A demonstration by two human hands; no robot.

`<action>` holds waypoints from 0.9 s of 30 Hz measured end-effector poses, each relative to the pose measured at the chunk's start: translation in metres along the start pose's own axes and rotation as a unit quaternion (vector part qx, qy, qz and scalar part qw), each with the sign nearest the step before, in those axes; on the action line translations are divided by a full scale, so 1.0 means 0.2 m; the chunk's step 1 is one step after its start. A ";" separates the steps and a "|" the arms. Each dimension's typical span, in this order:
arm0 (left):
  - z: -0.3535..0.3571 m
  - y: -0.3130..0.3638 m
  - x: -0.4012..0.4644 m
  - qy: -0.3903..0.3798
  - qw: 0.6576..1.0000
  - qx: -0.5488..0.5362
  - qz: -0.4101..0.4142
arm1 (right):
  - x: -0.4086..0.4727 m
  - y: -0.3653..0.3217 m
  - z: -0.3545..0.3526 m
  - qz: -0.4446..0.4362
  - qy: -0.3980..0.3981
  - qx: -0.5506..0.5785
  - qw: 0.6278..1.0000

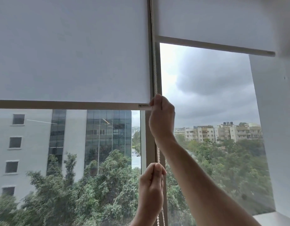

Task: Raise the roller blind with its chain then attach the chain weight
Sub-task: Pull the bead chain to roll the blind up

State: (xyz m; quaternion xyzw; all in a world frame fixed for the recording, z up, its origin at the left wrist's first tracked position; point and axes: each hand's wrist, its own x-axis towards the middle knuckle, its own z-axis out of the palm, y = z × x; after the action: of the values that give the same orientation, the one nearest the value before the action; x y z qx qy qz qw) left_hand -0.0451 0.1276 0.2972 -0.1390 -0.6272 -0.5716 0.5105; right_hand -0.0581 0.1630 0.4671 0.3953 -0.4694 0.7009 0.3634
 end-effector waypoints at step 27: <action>0.14 0.40 0.52 0.089 0.985 0.114 0.089 | -0.52 0.44 -0.26 0.174 -0.116 0.187 0.960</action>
State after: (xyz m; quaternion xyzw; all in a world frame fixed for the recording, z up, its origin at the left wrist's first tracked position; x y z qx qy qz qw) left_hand -0.0436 0.1349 0.4307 -0.0833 -0.6257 -0.4588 0.6253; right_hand -0.1032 0.1719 0.3286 0.4473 -0.4308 0.7775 0.0986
